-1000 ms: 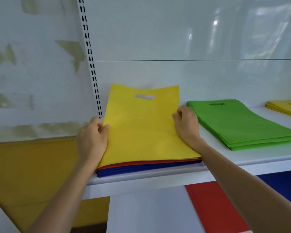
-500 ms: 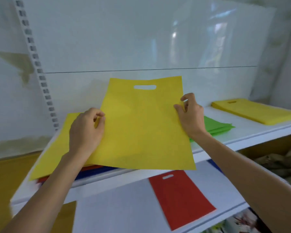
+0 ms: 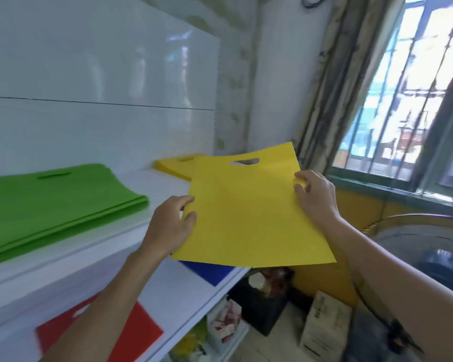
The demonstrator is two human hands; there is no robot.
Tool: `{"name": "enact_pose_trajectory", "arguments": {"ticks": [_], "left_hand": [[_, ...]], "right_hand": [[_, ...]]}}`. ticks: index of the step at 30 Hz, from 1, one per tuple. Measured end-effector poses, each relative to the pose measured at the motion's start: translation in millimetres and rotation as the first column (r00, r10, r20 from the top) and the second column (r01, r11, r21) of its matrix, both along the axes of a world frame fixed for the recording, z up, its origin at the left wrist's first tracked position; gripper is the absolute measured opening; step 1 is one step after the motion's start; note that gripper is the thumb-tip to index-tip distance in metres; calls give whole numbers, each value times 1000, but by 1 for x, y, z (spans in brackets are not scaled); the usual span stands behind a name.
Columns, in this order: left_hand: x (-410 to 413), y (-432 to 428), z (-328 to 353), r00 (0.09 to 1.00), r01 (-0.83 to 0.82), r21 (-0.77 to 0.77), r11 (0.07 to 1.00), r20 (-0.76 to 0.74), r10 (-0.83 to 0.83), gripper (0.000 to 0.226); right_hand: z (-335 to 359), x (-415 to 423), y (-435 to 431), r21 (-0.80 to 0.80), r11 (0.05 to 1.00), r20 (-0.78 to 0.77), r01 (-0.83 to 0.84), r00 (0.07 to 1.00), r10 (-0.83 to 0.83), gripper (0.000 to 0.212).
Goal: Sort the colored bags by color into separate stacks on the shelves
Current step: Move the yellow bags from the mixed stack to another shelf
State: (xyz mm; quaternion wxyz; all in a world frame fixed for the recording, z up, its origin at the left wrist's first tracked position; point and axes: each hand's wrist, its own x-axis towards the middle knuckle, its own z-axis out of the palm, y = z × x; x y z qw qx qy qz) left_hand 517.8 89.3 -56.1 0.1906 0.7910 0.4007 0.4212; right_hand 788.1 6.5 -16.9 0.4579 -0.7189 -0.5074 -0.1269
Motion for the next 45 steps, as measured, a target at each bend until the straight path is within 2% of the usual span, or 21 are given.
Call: {"name": "enact_pose_trajectory", "arguments": {"ticks": [8,16,23,29,34,37,39,41,43,45], "left_hand": [[128,32,-17,975,175,-73,982,-127,-183,44],[183,127,-7,984,144,-48,988,-100,-148,44],[191,201,13,998,-4,-73,997,-55,0,41],[160,232,12,967,-250,-88,964,-80,244,41],[143,248,11,880,-458,-87,885,-183,438,41],[145,252,6,814,-560,-98,822,-247,525,43],[147,254,1,758,-623,-107,775,-329,563,44],[150,254,-3,691,-691,-129,711,-407,598,43],[152,253,-8,650,-742,-159,651,-408,641,39],[156,252,-10,638,-763,-168,625,-358,682,36]], "right_hand": [[-23,111,-16,-37,986,-51,162,985,-163,28],[-13,171,88,-42,991,-41,124,991,-125,27],[6,193,204,-63,998,-1,-19,1000,19,25],[5,173,305,-156,955,-20,-251,968,251,39],[2,158,396,-245,831,54,-499,849,526,47],[-5,150,434,-381,698,12,-607,751,660,54],[-14,148,452,-520,578,-81,-629,710,700,56],[-25,146,464,-664,503,-70,-553,716,694,56],[-36,144,472,-691,534,21,-487,725,688,52],[-41,143,474,-631,577,36,-518,724,689,46]]}}
